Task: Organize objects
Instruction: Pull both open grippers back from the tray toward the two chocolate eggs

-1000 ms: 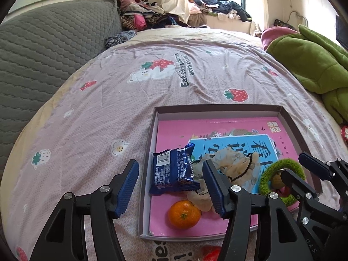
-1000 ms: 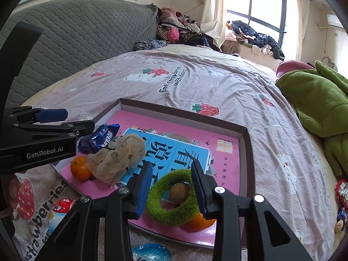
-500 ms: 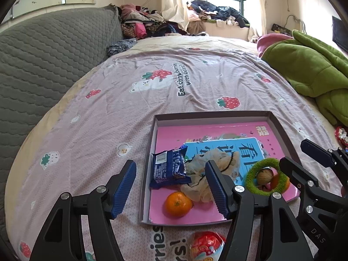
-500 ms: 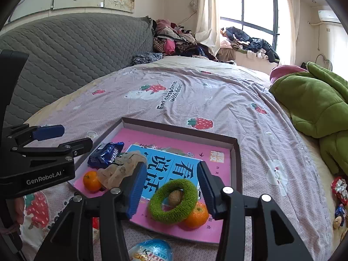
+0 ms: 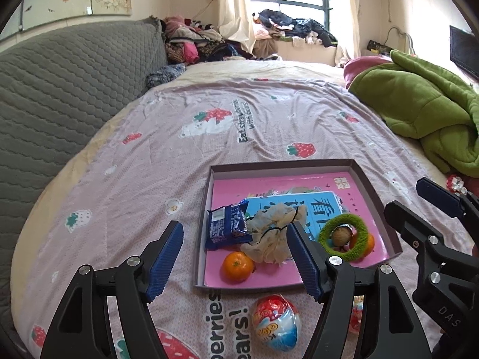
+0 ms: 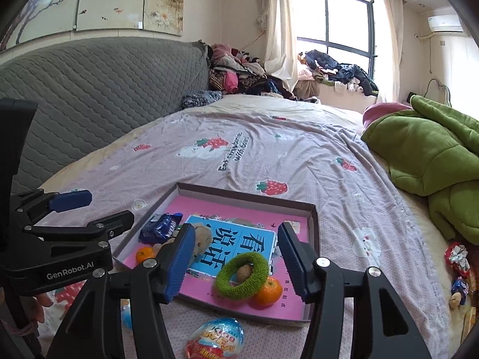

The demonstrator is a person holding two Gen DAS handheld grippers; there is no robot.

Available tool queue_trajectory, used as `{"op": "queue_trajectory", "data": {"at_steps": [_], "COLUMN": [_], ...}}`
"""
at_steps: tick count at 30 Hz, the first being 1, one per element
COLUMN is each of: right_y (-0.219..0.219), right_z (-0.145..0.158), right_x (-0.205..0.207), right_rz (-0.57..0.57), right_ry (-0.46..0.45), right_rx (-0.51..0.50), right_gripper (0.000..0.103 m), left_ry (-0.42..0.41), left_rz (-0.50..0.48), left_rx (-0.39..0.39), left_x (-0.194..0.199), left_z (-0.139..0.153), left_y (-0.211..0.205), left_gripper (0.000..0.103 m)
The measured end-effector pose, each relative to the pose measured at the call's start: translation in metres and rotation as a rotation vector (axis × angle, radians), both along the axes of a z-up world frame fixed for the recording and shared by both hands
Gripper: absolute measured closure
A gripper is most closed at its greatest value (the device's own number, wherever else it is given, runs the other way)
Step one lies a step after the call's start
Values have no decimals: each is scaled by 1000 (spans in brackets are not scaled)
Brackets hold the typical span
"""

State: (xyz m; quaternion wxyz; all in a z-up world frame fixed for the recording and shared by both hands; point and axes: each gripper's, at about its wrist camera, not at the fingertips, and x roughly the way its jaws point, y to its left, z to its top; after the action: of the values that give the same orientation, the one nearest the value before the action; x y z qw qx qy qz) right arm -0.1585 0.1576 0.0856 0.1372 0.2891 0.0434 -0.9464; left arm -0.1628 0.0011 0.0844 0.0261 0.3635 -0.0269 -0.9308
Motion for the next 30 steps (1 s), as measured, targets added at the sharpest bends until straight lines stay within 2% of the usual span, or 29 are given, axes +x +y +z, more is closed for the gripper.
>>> {"op": "queue_trajectory", "data": {"at_steps": [9, 17, 30], "right_y": [2, 18, 24], "right_z": [25, 33, 38], "right_x": [33, 49, 68], "right_rz": [-7, -39, -68], "right_ry": [77, 65, 82], "right_rx": [5, -42, -31], "right_gripper": [45, 44, 41], "left_ry": [44, 80, 97], "left_rz": [-6, -29, -43], "left_rx": [2, 6, 7], "left_x": [25, 43, 67], "left_z": [23, 38, 46], "left_y": [-2, 2, 1], "left_gripper": [30, 30, 30]}}
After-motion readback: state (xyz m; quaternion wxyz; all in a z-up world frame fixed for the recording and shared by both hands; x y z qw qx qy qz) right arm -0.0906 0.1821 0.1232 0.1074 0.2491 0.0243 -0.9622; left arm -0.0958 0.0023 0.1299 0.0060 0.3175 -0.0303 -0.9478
